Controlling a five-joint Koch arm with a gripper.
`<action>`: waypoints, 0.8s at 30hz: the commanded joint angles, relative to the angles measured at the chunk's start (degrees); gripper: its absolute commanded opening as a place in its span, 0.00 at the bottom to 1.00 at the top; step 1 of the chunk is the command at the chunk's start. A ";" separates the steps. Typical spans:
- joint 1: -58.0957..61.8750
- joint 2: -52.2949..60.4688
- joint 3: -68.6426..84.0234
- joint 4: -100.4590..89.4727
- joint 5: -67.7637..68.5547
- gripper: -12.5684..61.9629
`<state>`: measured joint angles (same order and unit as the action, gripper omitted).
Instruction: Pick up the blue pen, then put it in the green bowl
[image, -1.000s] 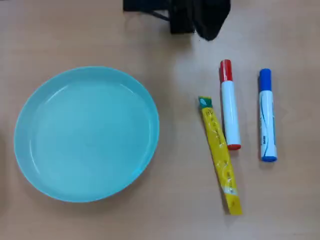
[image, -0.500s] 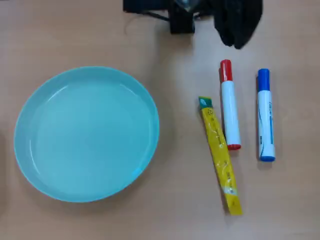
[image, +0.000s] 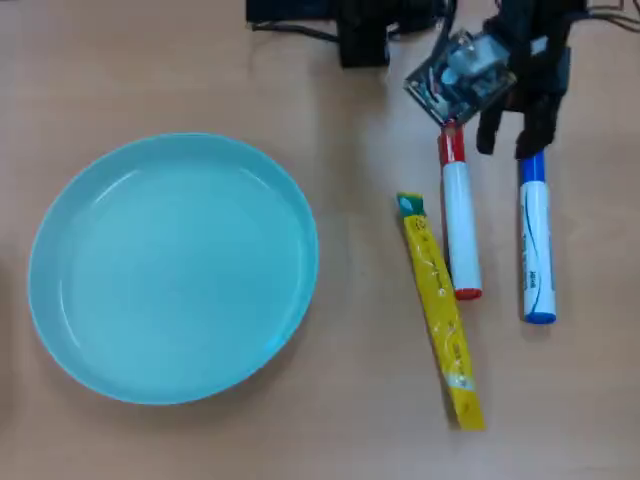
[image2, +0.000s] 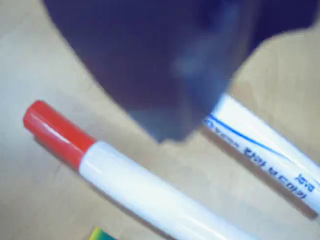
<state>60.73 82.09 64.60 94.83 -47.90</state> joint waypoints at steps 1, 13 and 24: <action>-0.35 -0.18 -5.98 2.81 -2.29 0.35; -2.72 -11.07 -13.54 2.72 -7.21 0.56; -5.80 -16.61 -15.21 2.37 -9.58 0.73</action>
<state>55.81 65.21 54.49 95.01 -56.60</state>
